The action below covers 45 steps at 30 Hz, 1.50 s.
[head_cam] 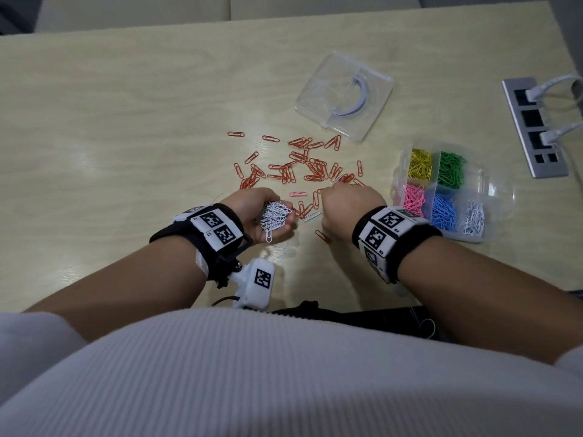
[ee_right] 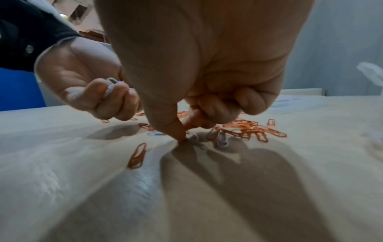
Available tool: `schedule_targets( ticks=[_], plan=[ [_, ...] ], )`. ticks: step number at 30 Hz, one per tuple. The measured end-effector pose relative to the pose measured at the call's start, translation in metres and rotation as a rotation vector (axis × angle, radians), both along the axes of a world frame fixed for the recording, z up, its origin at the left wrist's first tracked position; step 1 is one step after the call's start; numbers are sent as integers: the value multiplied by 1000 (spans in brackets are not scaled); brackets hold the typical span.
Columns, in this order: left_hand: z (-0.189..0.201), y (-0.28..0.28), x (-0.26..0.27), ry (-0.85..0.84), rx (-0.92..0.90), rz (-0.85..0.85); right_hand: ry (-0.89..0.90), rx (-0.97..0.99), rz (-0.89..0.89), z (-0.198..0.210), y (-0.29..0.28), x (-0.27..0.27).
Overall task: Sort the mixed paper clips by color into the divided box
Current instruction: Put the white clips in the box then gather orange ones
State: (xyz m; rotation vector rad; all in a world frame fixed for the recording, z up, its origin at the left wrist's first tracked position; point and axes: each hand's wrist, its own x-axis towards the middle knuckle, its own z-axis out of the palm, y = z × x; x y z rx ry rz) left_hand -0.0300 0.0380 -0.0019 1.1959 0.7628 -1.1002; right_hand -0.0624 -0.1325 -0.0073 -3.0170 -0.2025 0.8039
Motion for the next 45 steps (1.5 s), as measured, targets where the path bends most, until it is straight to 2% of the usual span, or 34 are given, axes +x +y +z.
schedule_targets(
  ticks=[5,9,19,22,26,31,34,35,37,40,42,45],
  plan=[
    [2,2,0,-17,5,-9,-150,102,117,0,8,-4],
    [1,2,0,-19,13,-10,-118,85,168,-4,11,-5],
    [1,-1,0,-29,26,-5,-98,64,159,-4,16,-8],
    [-1,-1,0,-28,19,0,-94,121,78,-8,13,-8],
    [-1,-7,-1,-21,23,-32,-185,393,-86,5,13,-6],
    [1,-18,-4,-31,-29,-43,-186,502,15,19,22,-3],
    [-1,-20,-4,-3,-50,-42,-221,567,-195,21,5,4],
    [0,-21,-4,9,-58,-29,-238,526,-266,21,-4,7],
    [0,-21,-4,11,-54,-17,-169,303,-316,20,-22,13],
    [-1,-20,-5,-3,-53,-20,32,13,-233,21,-38,16],
    [0,-20,-5,-6,-49,-21,88,-50,-192,24,-41,13],
    [2,-22,-5,-16,-34,-27,71,-46,-179,22,-37,8]
  ],
)
